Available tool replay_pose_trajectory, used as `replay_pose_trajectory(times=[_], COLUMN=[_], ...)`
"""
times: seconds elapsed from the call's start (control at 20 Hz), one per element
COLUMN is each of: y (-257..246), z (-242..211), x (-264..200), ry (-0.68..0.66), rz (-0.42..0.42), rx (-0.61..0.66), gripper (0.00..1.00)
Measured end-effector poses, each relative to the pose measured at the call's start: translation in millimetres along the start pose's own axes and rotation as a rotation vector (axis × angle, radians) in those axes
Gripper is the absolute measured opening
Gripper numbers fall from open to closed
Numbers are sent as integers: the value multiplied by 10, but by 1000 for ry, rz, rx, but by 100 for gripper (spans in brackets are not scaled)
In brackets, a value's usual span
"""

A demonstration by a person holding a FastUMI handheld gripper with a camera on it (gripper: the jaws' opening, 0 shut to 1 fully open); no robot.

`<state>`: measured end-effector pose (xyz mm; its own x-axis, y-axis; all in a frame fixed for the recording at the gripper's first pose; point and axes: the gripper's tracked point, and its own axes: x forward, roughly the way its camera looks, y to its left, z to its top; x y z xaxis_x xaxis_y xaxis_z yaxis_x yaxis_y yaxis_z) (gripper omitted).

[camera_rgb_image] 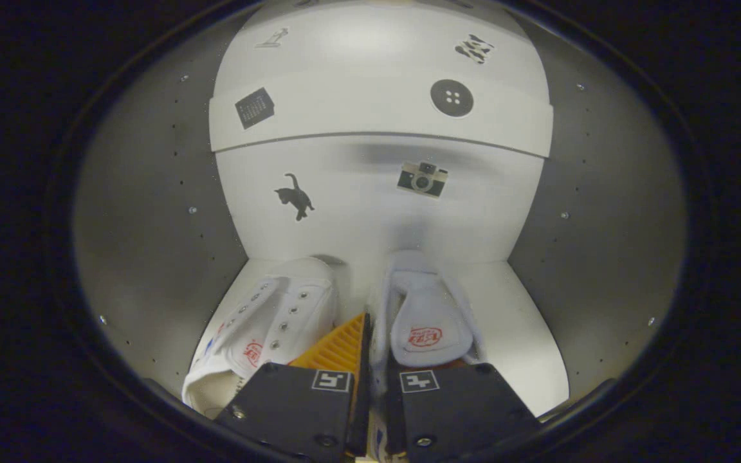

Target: Open the shoe cabinet door, grab the shoes and put them into the shoe cabinet, then close the shoe cabinet door.

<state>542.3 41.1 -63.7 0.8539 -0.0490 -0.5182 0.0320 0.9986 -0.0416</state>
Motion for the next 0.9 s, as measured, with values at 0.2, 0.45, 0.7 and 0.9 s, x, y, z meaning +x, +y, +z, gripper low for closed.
replay_pose_trajectory(times=[0.2, 0.45, 0.7, 0.9], y=[50, 37, 36, 67], z=[-43, -66, -250, -497], x=[-234, -703, -1343, -1900], ry=[-14, -90, -161, -196], rz=[43, 18, 13, 27], rx=[32, -12, -30, -30], gripper=[35, 73, 79, 97])
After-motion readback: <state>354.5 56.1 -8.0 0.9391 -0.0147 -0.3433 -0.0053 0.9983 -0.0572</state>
